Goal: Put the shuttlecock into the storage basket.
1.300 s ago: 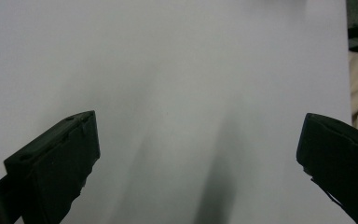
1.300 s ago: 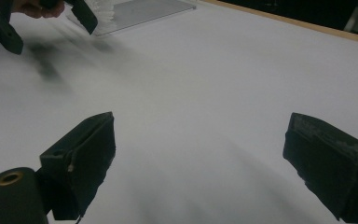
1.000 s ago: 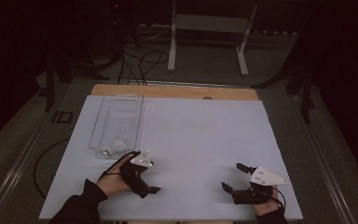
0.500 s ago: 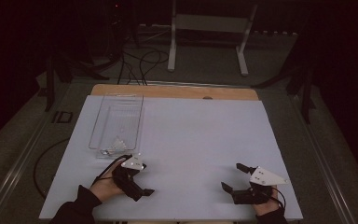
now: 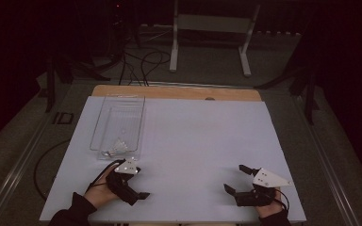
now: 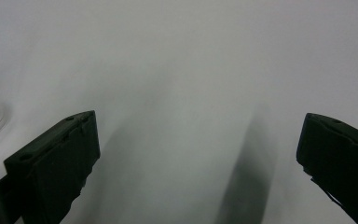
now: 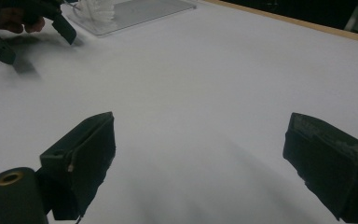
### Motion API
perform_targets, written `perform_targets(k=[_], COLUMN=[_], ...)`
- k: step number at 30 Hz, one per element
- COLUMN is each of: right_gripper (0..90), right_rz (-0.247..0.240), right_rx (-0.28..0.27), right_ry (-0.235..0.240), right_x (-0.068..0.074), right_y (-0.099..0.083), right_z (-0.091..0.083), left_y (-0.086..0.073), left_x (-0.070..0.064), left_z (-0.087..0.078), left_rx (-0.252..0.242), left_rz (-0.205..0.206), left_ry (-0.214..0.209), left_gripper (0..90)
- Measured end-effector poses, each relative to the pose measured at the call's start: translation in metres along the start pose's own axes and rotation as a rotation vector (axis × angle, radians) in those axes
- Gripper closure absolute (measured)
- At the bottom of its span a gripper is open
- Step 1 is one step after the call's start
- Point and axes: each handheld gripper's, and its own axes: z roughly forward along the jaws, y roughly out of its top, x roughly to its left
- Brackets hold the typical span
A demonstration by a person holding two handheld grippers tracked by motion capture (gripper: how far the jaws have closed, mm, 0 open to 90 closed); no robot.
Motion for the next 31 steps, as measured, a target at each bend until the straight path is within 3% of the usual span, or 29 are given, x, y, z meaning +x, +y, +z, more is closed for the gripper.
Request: perform_targets(k=[9,17,31], right_gripper=[9.2,9.2,9.2], right_rz=[-0.004,-0.009,-0.013], right_rx=[0.003,0.007,0.018], right_ry=[0.002,0.002,-0.001], right_x=[0.000,0.001,0.000], right_y=[0.000,0.000,-0.001], right_z=[0.000,0.001,0.002], left_y=[-0.009,-0.012,-0.012], left_x=[0.002,0.003,0.002], left_z=[-0.008,-0.010,-0.008], left_rx=[-0.034,-0.040,-0.039], left_rz=[-0.033,-0.024,-0.017], left_ry=[0.030,0.065,0.068], left_gripper=[0.1,0.1,0.1])
